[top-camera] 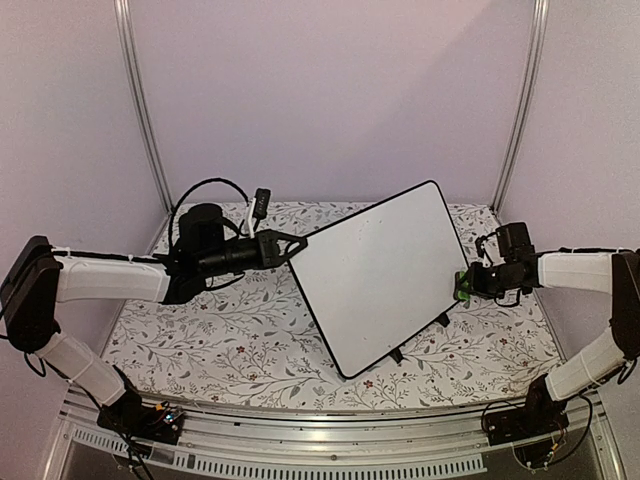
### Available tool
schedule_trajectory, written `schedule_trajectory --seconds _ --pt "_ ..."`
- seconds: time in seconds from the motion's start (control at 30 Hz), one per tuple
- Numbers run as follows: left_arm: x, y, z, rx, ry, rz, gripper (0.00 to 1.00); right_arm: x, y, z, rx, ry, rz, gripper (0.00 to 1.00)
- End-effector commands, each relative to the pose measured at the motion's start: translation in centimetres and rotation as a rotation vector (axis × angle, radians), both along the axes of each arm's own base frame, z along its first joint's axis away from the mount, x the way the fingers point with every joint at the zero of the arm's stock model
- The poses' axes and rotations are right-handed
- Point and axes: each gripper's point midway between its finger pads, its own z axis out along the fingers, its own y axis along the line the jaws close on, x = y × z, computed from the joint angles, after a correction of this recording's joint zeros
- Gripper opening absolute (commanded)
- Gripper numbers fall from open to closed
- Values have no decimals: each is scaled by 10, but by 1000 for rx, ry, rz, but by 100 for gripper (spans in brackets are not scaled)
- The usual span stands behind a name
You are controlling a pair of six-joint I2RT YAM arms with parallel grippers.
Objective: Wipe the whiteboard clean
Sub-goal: Erase the whiteboard at the center of the board.
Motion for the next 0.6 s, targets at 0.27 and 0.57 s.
schedule_trajectory --seconds 0.27,0.57 --pt "-18 -9 -14 33 -4 -105 0 49 8 41 39 -58 26 0" --pt "-18 -10 -14 31 -2 -110 0 22 -3 -1 58 39 16 0"
